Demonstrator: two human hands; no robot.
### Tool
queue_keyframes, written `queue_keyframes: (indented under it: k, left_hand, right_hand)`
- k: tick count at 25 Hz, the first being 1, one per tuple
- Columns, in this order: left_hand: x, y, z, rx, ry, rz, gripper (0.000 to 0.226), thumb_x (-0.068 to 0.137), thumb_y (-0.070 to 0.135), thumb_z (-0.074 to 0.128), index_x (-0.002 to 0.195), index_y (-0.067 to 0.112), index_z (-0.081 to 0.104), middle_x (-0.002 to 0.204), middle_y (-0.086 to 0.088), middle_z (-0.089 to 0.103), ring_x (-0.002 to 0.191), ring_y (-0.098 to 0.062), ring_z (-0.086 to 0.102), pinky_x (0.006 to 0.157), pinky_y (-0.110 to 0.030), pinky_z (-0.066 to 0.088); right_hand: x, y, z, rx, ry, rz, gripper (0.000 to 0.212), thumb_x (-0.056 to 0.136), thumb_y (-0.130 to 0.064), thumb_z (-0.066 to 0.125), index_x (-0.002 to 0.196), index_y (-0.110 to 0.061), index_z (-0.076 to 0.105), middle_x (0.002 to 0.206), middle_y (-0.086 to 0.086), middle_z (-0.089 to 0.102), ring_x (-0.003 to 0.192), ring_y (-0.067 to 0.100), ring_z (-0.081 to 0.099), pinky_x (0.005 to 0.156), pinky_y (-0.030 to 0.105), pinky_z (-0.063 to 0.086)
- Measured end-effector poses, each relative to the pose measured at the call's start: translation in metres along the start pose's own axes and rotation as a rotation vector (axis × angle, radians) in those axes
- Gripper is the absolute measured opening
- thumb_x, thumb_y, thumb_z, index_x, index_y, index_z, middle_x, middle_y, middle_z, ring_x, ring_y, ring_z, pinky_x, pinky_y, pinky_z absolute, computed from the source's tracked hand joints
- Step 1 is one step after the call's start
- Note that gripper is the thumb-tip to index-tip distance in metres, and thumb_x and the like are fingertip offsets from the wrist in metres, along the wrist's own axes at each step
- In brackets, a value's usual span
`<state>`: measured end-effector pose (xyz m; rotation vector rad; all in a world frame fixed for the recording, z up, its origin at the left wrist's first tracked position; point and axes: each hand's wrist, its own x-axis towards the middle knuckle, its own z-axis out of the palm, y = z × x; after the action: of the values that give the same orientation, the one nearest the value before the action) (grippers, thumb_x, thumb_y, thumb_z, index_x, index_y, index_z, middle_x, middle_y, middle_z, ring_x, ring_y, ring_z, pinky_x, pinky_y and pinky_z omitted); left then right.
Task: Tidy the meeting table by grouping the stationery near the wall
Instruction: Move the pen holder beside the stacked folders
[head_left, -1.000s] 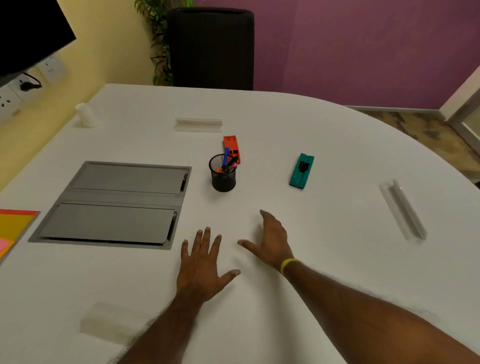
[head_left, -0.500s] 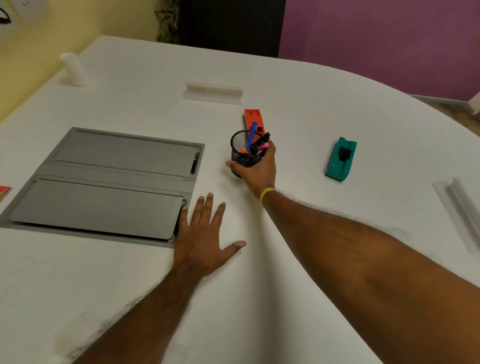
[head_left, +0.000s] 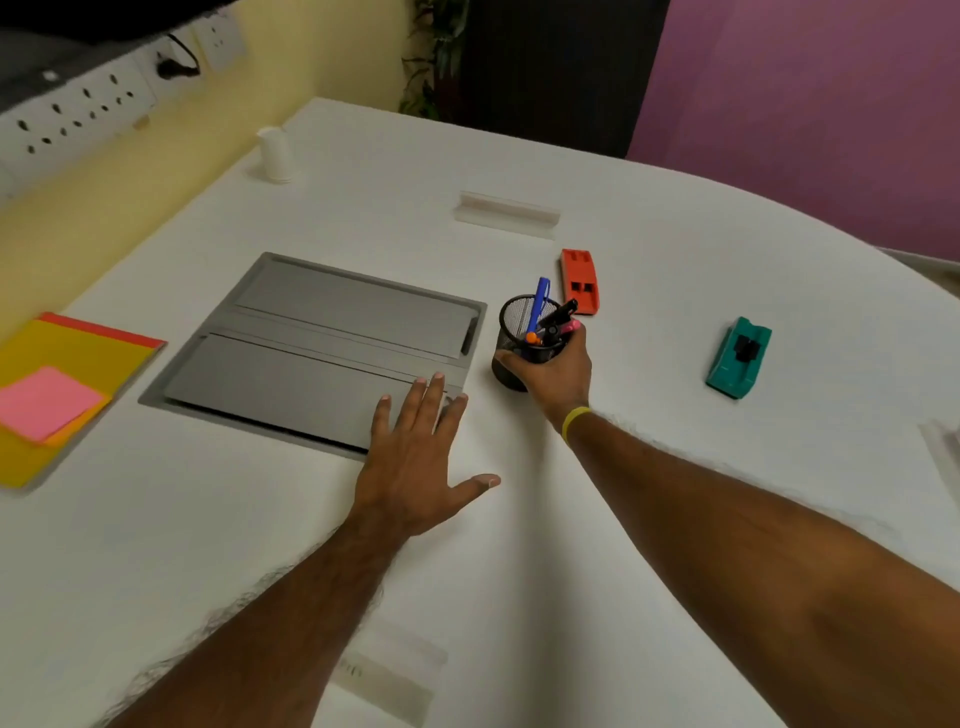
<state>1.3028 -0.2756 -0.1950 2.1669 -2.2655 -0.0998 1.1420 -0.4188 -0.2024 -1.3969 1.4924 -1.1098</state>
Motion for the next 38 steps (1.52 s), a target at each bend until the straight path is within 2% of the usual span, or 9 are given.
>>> queue_keyframes:
  k: [6,9,14,19,23,26,28,33,38]
  left_hand:
    - [-0.090,-0.074,-0.017,-0.012,0.012,-0.148,0.106,0.072,0.092,0.005,0.154,0.026,0.014,0.162,-0.008,0.004,0.150,-0.027,0.006,0.118,-0.056,0.005]
    - [-0.145,-0.110,-0.020,0.012,-0.033,-0.244,0.108,0.070,0.093,0.000,0.154,0.026,0.010,0.162,-0.008,-0.001,0.150,-0.026,0.002,0.119,-0.056,0.004]
    - [-0.215,-0.159,-0.011,0.029,-0.049,-0.397,0.105,0.073,0.091,0.006,0.153,0.024,0.020,0.162,-0.010,0.010,0.149,-0.027,0.014,0.117,-0.057,0.013]
    - [-0.267,-0.204,0.005,0.038,-0.045,-0.504,0.105,0.073,0.091,0.005,0.153,0.024,0.019,0.162,-0.009,0.010,0.150,-0.027,0.013,0.117,-0.057,0.014]
    - [-0.284,-0.234,0.026,0.037,-0.053,-0.559,0.107,0.070,0.092,0.001,0.154,0.026,0.012,0.163,-0.008,0.003,0.151,-0.026,0.006,0.118,-0.056,0.011]
    - [-0.286,-0.248,0.040,0.024,-0.038,-0.579,0.106,0.071,0.092,0.003,0.154,0.026,0.008,0.163,-0.008,0.000,0.151,-0.025,0.001,0.118,-0.055,0.007]
    - [-0.285,-0.251,0.049,0.011,-0.021,-0.596,0.105,0.072,0.091,0.006,0.154,0.025,0.012,0.163,-0.008,0.003,0.151,-0.025,0.004,0.119,-0.055,0.009]
    - [-0.287,-0.253,0.063,-0.024,-0.011,-0.601,0.102,0.075,0.090,0.011,0.154,0.025,0.013,0.163,-0.008,0.003,0.151,-0.025,0.004,0.119,-0.056,0.010]
    - [-0.290,-0.260,0.064,-0.012,-0.007,-0.614,0.102,0.075,0.090,0.010,0.154,0.025,0.013,0.163,-0.008,0.003,0.151,-0.025,0.004,0.119,-0.055,0.010]
  right_hand:
    - [-0.086,-0.034,0.031,0.050,-0.101,0.017,0.075,0.056,-0.030,0.093,0.116,-0.024,0.049,0.109,-0.009,0.066,0.098,0.005,0.065,0.089,0.030,0.056]
    - [-0.125,-0.049,0.062,0.048,-0.199,-0.001,0.077,0.055,-0.033,0.093,0.117,-0.026,0.048,0.112,-0.009,0.065,0.101,0.009,0.065,0.089,0.032,0.057]
    - [-0.180,-0.069,0.133,0.045,-0.337,-0.031,0.078,0.055,-0.032,0.093,0.119,-0.023,0.049,0.113,-0.007,0.063,0.103,0.011,0.063,0.088,0.027,0.054]
    - [-0.215,-0.081,0.209,0.029,-0.482,-0.066,0.076,0.056,-0.034,0.093,0.117,-0.025,0.048,0.112,-0.010,0.061,0.101,0.011,0.062,0.088,0.028,0.054]
    - [-0.219,-0.094,0.265,-0.020,-0.560,-0.141,0.071,0.059,-0.034,0.092,0.112,-0.029,0.045,0.102,-0.019,0.056,0.096,0.013,0.060,0.086,0.028,0.053]
    - [-0.213,-0.100,0.301,-0.010,-0.562,-0.148,0.074,0.057,-0.033,0.092,0.114,-0.027,0.046,0.108,-0.012,0.060,0.099,0.015,0.061,0.089,0.032,0.054]
    - [-0.208,-0.103,0.322,-0.008,-0.561,-0.151,0.075,0.058,-0.031,0.092,0.117,-0.024,0.046,0.110,-0.009,0.060,0.099,0.016,0.061,0.090,0.032,0.054]
    - [-0.196,-0.105,0.352,-0.006,-0.582,-0.171,0.076,0.061,-0.026,0.092,0.121,-0.020,0.045,0.109,-0.010,0.057,0.100,0.014,0.058,0.087,0.024,0.049]
    - [-0.195,-0.098,0.363,-0.031,-0.600,-0.180,0.079,0.061,-0.027,0.092,0.124,-0.019,0.045,0.109,-0.010,0.057,0.099,0.013,0.057,0.091,0.029,0.052]
